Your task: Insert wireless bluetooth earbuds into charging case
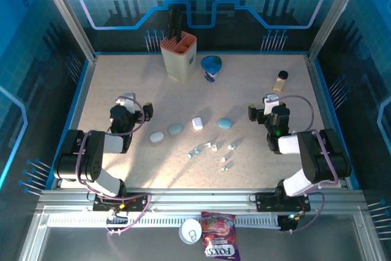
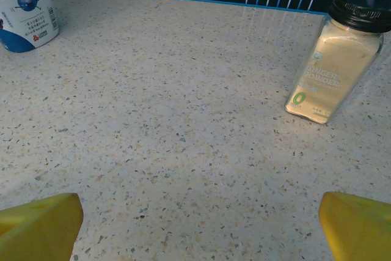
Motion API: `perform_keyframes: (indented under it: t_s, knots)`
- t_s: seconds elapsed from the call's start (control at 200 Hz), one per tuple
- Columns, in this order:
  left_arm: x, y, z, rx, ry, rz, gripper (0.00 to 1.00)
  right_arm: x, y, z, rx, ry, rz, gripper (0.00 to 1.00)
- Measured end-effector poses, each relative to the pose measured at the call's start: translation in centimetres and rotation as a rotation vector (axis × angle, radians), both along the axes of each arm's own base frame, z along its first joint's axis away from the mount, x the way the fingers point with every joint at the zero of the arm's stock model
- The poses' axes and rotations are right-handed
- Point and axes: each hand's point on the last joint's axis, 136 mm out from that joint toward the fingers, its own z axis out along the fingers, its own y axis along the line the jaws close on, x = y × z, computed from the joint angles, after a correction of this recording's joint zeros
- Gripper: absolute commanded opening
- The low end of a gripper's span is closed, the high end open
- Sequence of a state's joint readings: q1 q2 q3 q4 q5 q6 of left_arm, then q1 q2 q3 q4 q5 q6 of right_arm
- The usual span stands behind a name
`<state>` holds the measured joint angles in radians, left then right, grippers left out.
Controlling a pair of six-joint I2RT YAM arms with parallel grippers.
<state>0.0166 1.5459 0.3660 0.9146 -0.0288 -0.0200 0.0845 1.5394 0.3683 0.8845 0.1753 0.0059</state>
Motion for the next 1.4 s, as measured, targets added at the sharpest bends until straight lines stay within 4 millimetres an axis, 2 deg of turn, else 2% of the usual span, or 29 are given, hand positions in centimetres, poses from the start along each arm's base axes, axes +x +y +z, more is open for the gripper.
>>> perform_keyframes:
  t_s: [0.295, 0.625, 1.101, 1.181, 1.311, 1.401]
  knots:
    - [0.0, 0.0, 0.0, 0.0, 0.0, 0.0, 0.99, 0.0, 0.1, 0.0, 0.002, 0.001, 0.004, 1.0]
    - [0.0, 0.0, 0.0, 0.0, 0.0, 0.0, 0.99, 0.0, 1.2, -0.1, 0.017, 0.007, 0.072, 1.0]
    - [-0.3, -0.2, 0.2, 0.0, 0.015, -0.009, 0.99, 0.0, 1.4, 0.8, 0.025, -0.019, 0.086, 1.0]
    - [-0.7, -0.4, 1.8, 0.008, 0.0, -0.018, 0.99, -0.4, 1.2, 1.7, 0.022, -0.033, 0.079, 1.0]
    - [-1.4, -1.6, 7.0, 0.023, -0.094, -0.055, 0.99, -1.0, 1.1, 5.0, 0.029, -0.064, 0.072, 1.0]
    - [-2.1, -2.9, 10.4, 0.028, -0.151, -0.091, 0.99, -1.1, 2.0, 7.8, 0.048, -0.078, 0.094, 1.0]
